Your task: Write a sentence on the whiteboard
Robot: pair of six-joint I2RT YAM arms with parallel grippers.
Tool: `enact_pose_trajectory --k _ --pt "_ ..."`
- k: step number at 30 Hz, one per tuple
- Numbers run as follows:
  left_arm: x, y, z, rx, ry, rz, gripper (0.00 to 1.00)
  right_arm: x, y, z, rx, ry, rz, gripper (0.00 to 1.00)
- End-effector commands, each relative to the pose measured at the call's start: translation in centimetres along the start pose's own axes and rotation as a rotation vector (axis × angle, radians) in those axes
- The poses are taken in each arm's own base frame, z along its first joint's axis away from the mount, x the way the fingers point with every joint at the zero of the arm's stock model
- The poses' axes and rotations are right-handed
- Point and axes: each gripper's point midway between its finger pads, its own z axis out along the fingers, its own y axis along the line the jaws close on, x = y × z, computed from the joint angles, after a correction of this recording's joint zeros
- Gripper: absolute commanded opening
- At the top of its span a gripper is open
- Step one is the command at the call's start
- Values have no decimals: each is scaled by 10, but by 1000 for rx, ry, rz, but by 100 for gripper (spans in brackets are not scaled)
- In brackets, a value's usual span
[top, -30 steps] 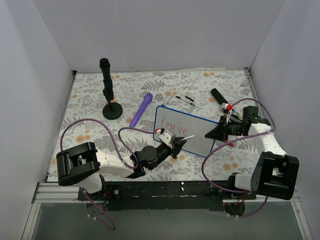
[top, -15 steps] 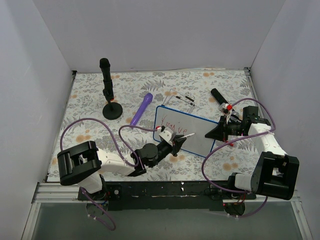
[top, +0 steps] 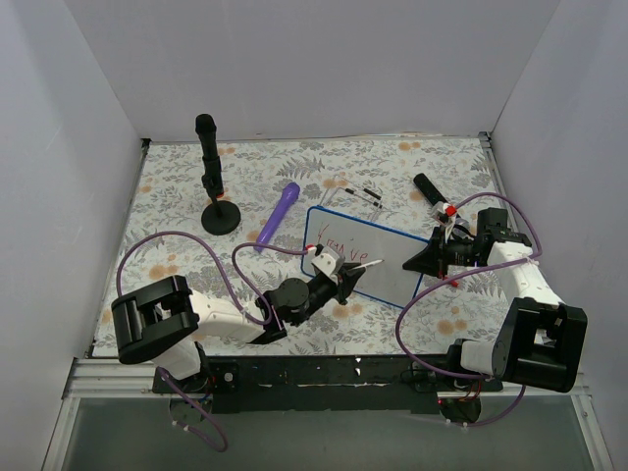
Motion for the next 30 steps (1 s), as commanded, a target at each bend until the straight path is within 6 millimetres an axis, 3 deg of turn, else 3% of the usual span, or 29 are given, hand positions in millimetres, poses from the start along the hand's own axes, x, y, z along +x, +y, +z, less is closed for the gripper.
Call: enact_pose_trajectory --k 1,30 --pt "-11 11 1 -36 -15 11 0 -12 10 0 -38 -50 -36 1" --pt "17 20 -14 -51 74 11 0 -12 9 0 -37 -48 -36 1"
